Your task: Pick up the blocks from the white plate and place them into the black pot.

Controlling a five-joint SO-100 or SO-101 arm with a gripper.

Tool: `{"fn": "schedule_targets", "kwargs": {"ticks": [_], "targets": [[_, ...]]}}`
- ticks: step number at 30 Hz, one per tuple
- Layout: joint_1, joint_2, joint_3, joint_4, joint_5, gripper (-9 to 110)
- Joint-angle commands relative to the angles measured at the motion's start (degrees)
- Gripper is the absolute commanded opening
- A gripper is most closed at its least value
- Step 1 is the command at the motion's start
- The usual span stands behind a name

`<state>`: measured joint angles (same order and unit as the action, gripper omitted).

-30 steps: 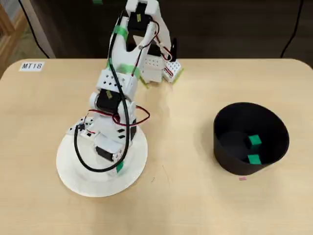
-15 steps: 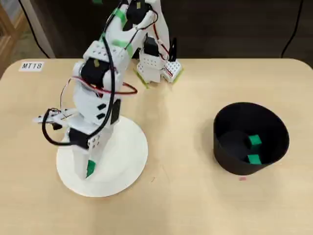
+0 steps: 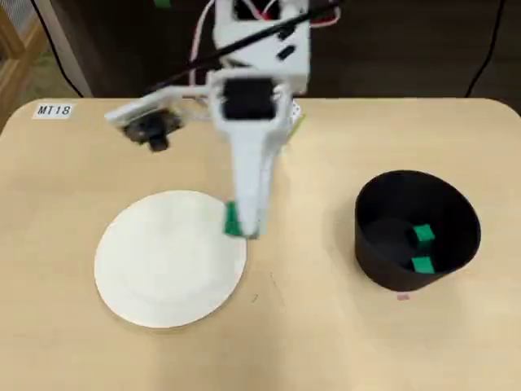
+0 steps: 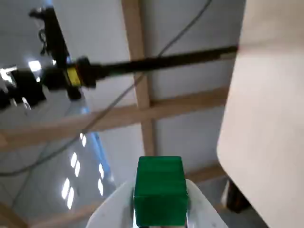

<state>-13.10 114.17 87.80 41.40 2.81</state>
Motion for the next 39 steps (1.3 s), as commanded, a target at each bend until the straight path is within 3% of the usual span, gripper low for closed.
{"fn": "schedule_targets", "kwargs": {"ticks": [1, 11, 17, 23, 27, 30, 36, 38, 39], "targets": [[-8.7, 7.56, 12.48, -5.01, -0.18, -2], [-23.2, 17.4, 40.87, -21.36, -0.97, -2], [-24.26, 17.67, 53.17, -31.64, -0.97, -2], [-23.47, 16.79, 56.07, -33.13, -2.2, -2], [-23.38, 17.23, 56.6, -32.17, -4.04, 18], [-22.85, 17.23, 55.99, -30.67, -4.92, 23], [-21.8, 17.4, 55.72, -30.59, -4.92, 18], [-21.09, 17.84, 54.84, -30.32, -4.22, 1], [-20.57, 18.19, 53.7, -28.65, -4.66, -2]]}}
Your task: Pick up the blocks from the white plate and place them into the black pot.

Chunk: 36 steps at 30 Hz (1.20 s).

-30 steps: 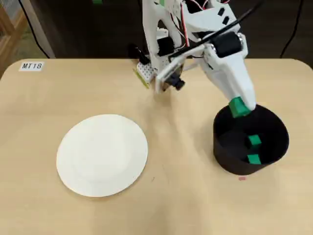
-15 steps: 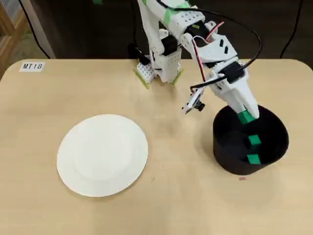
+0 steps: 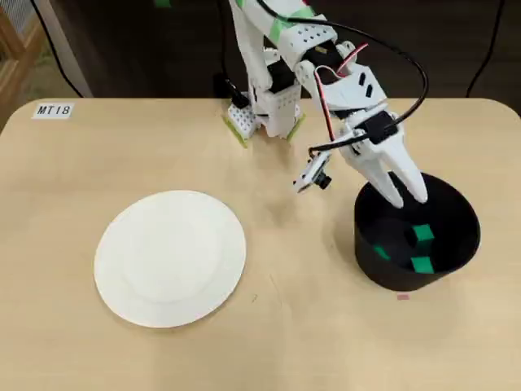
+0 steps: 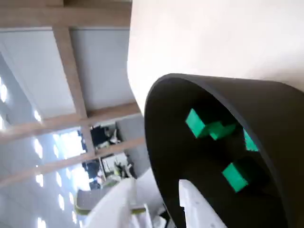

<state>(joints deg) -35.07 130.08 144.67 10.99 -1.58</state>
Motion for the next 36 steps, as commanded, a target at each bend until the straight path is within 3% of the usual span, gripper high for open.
{"fn": "schedule_targets", "kwargs": {"ticks": [1, 7, 13, 36], "targets": [[2.29, 2.37, -5.1, 4.48, -1.58, -2], [16.79, 2.81, -18.81, 22.94, -6.77, -2], [34.1, 10.28, -19.25, 31.29, -6.42, -2], [34.89, 46.32, 24.87, 28.39, -5.36, -2]]}}
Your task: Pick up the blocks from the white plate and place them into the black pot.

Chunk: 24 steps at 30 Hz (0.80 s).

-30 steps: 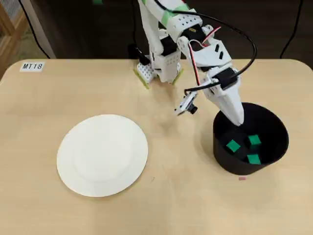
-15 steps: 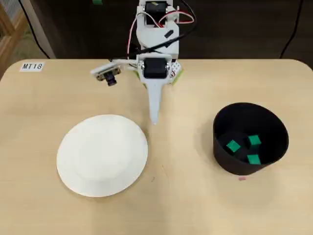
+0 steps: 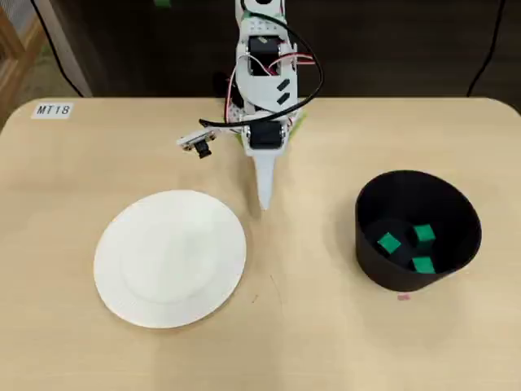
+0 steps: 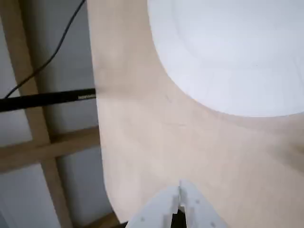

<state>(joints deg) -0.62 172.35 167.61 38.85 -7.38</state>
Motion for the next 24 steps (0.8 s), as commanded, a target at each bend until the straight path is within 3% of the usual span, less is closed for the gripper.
{"fn": "schedule_targets", "kwargs": {"ticks": [1, 4, 24], "targets": [[0.53, 6.5, 3.34, 1.41, 0.79, -2], [0.7, 14.06, 7.12, 5.1, 1.58, -2], [0.53, 14.06, 8.44, 4.39, -0.44, -2]]}}
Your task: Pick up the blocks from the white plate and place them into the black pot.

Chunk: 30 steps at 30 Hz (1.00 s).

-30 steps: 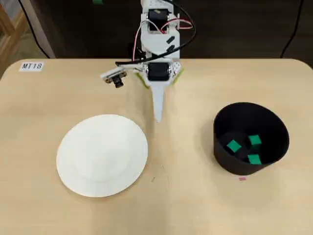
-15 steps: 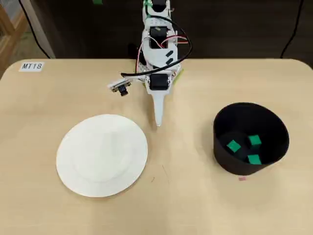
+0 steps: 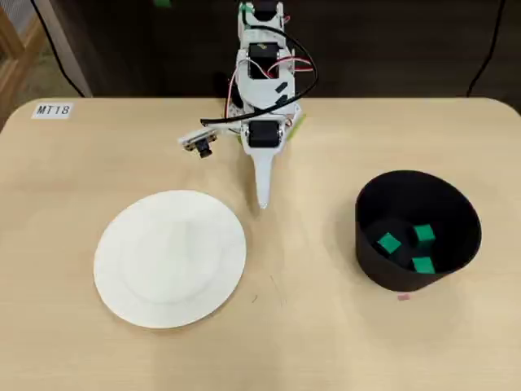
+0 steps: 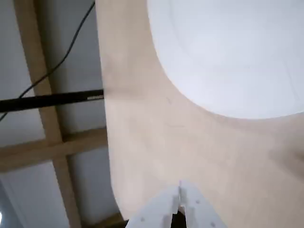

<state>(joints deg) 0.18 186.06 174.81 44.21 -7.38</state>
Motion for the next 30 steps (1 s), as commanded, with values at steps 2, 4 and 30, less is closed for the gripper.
{"fn": "schedule_targets", "kwargs": {"ticks": [2, 4, 30], "targets": [[-0.18, 0.35, 1.32, -1.14, -0.44, -2], [-0.18, 0.35, 1.41, -1.67, -0.62, -2], [-0.18, 0.35, 1.93, -3.16, -0.7, -2]]}}
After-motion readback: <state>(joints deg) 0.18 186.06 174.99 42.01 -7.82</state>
